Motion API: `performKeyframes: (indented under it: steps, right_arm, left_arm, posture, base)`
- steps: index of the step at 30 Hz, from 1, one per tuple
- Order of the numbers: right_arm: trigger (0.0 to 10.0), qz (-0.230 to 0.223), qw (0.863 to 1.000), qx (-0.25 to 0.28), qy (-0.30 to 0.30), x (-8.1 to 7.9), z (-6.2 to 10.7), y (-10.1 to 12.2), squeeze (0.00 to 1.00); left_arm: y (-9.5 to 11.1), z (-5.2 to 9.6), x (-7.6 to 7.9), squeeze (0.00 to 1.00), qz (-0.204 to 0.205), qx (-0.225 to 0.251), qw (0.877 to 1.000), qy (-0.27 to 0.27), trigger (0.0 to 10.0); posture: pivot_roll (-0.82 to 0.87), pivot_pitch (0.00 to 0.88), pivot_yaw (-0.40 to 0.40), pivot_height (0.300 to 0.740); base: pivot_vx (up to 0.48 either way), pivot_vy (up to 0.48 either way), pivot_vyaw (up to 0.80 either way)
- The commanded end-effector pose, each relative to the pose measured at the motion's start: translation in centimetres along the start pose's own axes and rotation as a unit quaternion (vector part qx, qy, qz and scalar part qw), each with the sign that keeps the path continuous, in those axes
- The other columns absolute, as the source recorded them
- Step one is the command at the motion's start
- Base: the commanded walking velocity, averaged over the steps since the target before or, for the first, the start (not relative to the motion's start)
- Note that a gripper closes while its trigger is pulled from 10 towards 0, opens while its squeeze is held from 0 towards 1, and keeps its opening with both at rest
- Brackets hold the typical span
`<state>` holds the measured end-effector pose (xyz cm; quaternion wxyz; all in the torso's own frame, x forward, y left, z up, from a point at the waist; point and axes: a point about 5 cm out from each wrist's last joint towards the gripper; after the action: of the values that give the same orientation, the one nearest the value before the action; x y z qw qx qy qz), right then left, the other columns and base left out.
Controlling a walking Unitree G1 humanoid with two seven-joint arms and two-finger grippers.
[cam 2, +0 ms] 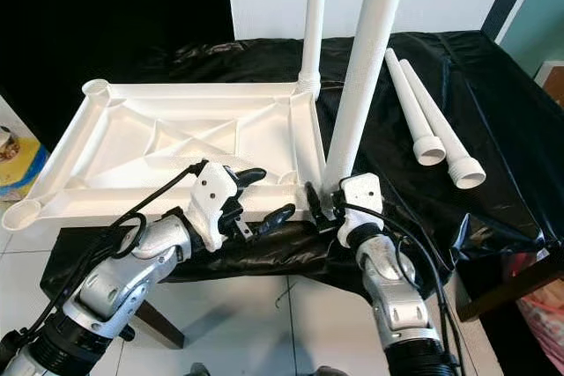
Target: Building children table
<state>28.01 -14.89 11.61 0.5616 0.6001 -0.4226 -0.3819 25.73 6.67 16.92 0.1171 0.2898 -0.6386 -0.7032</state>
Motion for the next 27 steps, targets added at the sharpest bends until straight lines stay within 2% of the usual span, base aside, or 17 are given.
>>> performKeyframes:
  steps: [1, 5, 13, 15, 17, 19, 22, 27]
  right_arm:
    - [10.0, 0.003, 1.000, 0.003, 0.015, 0.6, 0.3, 0.0, 0.00]
    - [10.0, 0.012, 1.000, 0.005, 0.024, 1.9, 1.0, 0.3, 0.00]
    - [10.0, 0.015, 0.999, 0.008, 0.037, 2.2, 1.1, 0.6, 0.00]
    - [10.0, 0.022, 0.998, 0.005, 0.060, 2.0, 1.0, 0.7, 0.00]
    - [10.0, 0.035, 0.993, -0.002, 0.115, 1.5, 0.2, 0.8, 0.00]
    - [10.0, 0.035, 0.993, -0.002, 0.115, 1.5, 0.2, 0.8, 0.00]
    - [10.0, 0.050, 0.984, -0.011, 0.173, 1.1, -0.9, 0.9, 0.00]
    - [10.0, 0.053, 0.983, -0.011, 0.176, 1.1, -1.2, 0.9, 0.00]
  left_arm:
    - [0.0, -0.3, 0.6, 0.00, -0.008, -0.002, 0.999, -0.050, 10.0]
    - [0.3, -0.5, 0.8, 0.00, -0.005, 0.003, 0.997, -0.071, 10.0]
    - [0.5, -0.2, 0.4, 0.00, -0.006, 0.002, 0.997, -0.078, 10.0]
    - [0.3, 0.0, -0.1, 0.00, -0.015, -0.005, 0.997, -0.079, 10.0]
    - [0.4, -0.1, -0.7, 0.00, -0.015, -0.001, 0.998, -0.066, 10.0]
    - [0.4, -0.1, -0.7, 0.00, -0.015, -0.001, 0.998, -0.066, 10.0]
    - [0.5, -0.4, -0.7, 0.00, -0.015, 0.004, 0.998, -0.061, 10.0]
    - [0.3, -0.4, -0.8, 0.00, -0.025, -0.002, 0.998, -0.057, 10.0]
  posture:
    - [-0.07, 0.049, 0.008, 0.740]
    - [-0.08, 0.068, 0.041, 0.740]
    - [-0.09, 0.071, 0.061, 0.740]
    - [-0.09, 0.064, 0.048, 0.740]
    - [-0.07, 0.048, 0.025, 0.740]
    - [-0.07, 0.048, 0.025, 0.740]
    - [-0.06, 0.031, 0.004, 0.740]
    - [-0.04, 0.006, -0.004, 0.740]
  base:
    - [0.000, 0.000, 0.00]
    - [0.000, 0.000, 0.00]
    - [0.000, 0.000, 0.00]
    - [0.000, 0.000, 0.00]
    - [0.000, 0.000, 0.00]
    - [0.000, 0.000, 0.00]
    - [0.000, 0.000, 0.00]
    - [0.000, 0.000, 0.00]
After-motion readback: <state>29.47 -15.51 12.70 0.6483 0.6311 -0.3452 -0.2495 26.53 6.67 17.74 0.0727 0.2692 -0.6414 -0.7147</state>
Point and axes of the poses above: a point about 5 cm out from each wrist's last joint towards the gripper, its own z axis pointing back from the gripper into the wrist, its own y axis along the axis of the wrist's last joint, x = y × z, and after that the axes turned 4 degrees about -z, right-handed
